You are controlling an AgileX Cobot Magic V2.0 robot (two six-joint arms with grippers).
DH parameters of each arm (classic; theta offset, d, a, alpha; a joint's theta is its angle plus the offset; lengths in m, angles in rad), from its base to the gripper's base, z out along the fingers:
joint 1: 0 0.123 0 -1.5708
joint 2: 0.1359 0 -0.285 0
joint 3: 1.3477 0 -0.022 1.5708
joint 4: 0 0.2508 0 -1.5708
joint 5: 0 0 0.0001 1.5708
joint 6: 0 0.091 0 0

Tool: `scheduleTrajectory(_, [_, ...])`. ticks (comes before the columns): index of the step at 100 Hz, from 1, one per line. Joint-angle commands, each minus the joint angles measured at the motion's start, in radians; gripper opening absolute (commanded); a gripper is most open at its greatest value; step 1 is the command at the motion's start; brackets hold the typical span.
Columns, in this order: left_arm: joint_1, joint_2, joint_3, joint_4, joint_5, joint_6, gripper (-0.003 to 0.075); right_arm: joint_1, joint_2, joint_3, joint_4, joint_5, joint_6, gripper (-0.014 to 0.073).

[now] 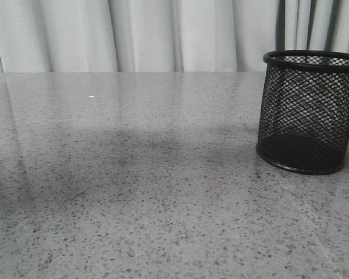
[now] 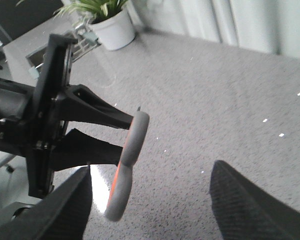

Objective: Put scissors into bucket

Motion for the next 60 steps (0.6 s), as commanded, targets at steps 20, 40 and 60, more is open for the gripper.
scheduleTrajectory(20, [-0.008, -0.017, -0.028, -0.009, -0.109, -0.010, 0.0032, 0.072, 0.134, -0.076, 0.086, -0.046, 0.000, 0.0454])
scheduleTrajectory(40, [-0.008, -0.017, -0.028, -0.009, -0.134, -0.010, 0.0032, 0.085, 0.213, -0.140, 0.135, -0.046, 0.000, 0.0449])
scheduleTrajectory(60, [-0.008, -0.019, -0.028, -0.009, -0.134, -0.010, 0.0032, 0.089, 0.277, -0.203, 0.191, 0.021, 0.000, 0.0003])
